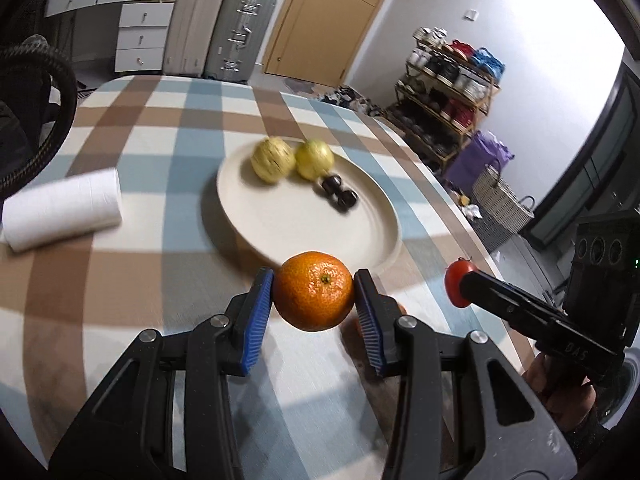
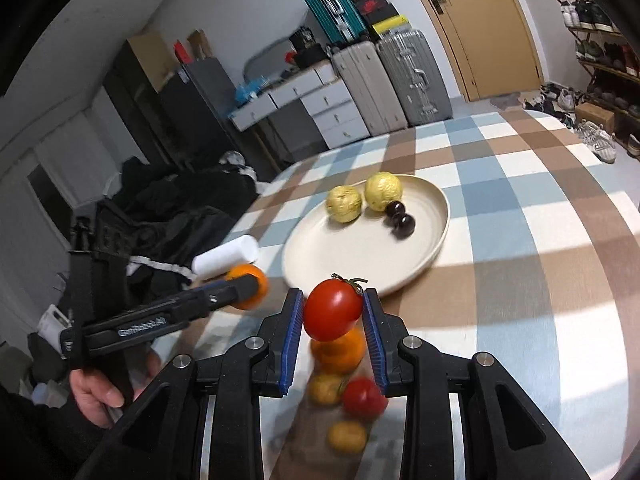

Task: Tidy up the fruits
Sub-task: 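Lift and carry the orange in the left tool while the right tool carries the tomato toward the plate, then lower both held fruits onto the plate and open both tools, then move both tools back from the plate toward the remaining fruit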

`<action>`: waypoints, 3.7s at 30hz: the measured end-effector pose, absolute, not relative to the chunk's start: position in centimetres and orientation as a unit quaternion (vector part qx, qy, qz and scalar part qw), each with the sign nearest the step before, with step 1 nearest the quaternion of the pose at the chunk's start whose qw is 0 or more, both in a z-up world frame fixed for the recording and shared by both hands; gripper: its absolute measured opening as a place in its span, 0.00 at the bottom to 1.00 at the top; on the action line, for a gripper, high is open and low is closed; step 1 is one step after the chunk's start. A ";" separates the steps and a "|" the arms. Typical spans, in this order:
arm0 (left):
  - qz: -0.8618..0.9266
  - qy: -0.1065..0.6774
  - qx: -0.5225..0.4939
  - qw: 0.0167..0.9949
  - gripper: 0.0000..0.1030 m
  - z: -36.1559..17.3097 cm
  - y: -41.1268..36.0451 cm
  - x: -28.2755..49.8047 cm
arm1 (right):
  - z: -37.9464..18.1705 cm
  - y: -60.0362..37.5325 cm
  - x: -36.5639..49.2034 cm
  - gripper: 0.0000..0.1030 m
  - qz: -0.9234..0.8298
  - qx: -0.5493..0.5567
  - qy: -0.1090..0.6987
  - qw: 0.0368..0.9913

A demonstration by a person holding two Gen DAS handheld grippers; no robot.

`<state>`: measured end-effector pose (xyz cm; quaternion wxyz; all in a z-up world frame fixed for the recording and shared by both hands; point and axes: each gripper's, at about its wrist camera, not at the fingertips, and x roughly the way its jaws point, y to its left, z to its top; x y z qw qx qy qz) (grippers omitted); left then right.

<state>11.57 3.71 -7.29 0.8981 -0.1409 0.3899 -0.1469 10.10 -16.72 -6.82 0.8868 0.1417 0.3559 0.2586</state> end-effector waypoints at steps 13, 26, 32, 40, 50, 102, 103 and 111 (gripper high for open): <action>-0.132 0.406 -0.152 0.891 0.37 -7.9 5.2 21.0 | -7.1 -14.0 20.1 0.30 0.268 0.131 0.403 0.865; -0.133 0.420 -0.154 0.884 0.37 -10.4 5.3 26.2 | -8.8 -11.3 26.0 0.30 0.274 0.115 0.430 0.853; -0.136 0.421 -0.151 0.884 0.37 -10.9 5.1 26.8 | -9.6 -10.8 26.7 0.30 0.269 0.111 0.440 0.849; -0.131 0.427 -0.156 0.881 0.37 -11.4 5.1 27.1 | -10.4 -10.4 27.1 0.30 0.260 0.100 0.446 0.851; -0.135 0.419 -0.159 0.884 0.39 -10.8 4.8 26.9 | -9.5 -10.8 26.9 0.39 0.262 0.115 0.429 0.857; -0.097 0.375 -0.074 0.919 0.99 -6.5 -2.2 1.5 | -5.3 -18.9 0.3 1.00 0.224 0.094 0.275 0.930; -0.098 0.380 -0.072 0.917 0.99 -7.0 -2.2 1.6 | -5.7 -19.0 0.3 1.00 0.222 0.099 0.280 0.929; -0.103 0.400 -0.058 0.909 0.99 -8.7 -2.8 1.0 | -8.9 -18.6 1.1 1.00 0.230 0.102 0.331 0.909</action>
